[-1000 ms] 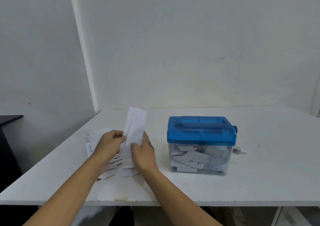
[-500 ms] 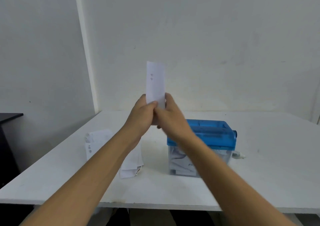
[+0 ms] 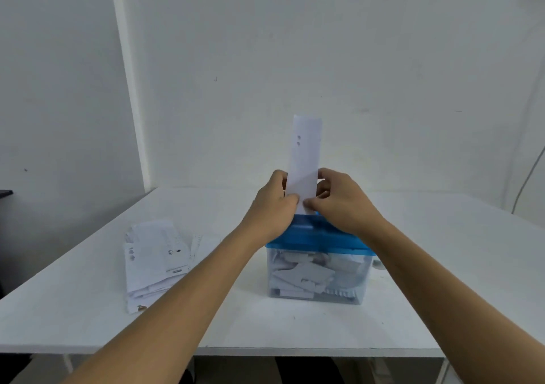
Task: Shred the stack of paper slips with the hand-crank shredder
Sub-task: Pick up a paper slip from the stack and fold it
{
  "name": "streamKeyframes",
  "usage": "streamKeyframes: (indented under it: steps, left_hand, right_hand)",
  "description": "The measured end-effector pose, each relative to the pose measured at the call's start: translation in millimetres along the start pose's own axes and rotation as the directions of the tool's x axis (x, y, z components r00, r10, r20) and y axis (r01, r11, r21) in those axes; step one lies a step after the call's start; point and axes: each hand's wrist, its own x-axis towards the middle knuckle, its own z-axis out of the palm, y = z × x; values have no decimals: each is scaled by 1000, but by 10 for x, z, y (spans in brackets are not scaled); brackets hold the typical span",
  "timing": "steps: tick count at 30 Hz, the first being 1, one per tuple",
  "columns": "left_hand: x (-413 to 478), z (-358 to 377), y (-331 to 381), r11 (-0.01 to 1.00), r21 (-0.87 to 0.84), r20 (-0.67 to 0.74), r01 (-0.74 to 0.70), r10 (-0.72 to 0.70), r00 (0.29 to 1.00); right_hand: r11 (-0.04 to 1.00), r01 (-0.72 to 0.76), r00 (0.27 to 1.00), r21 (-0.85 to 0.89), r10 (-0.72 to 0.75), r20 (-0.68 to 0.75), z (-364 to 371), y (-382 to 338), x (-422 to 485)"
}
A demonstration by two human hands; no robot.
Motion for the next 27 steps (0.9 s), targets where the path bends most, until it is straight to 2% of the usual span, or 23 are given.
streamKeyframes:
  steps: [3,11,14,17,19,21,23,25,27]
  left_hand:
    - [2,-19,-91,997,71,-7,19,-18,1000]
    - [-21,33,-233,1000,21,36,-12,12,999]
    - [-26,43,-244,999,20,27,-29,28,999]
    - [-33,59,-233,998,44,18,-43,42,999]
    - [-43,64,-244,997,57,9,-53,52,999]
    - [-44,73,-269,997,51,2,-57,57,998]
    - [-32,88,-299,997,40,2,-60,60,998]
    - [-39,88,-292,998,36,7,-58,57,998]
    - [-42,86,-286,997,50,5,-59,59,998]
  right_hand:
    - [1000,10,997,-7,-11,-72,30,34,23]
    - [991,11,999,-131,-7,34,65,72,37]
    - [990,10,1000,-139,-6,29,12,49,16]
    - [994,24,990,-108,-38,-133,-189,101,-129]
    - [997,35,959,-66,-52,-279,-312,223,-316]
    - [999,5,933,-51,-23,-360,-358,443,-535]
    - [994,-80,947,-73,53,-316,-356,676,-722]
    - [976,-160,979,-148,138,-149,-320,843,-848]
    - [965,-171,981,-201,186,55,-230,891,-926]
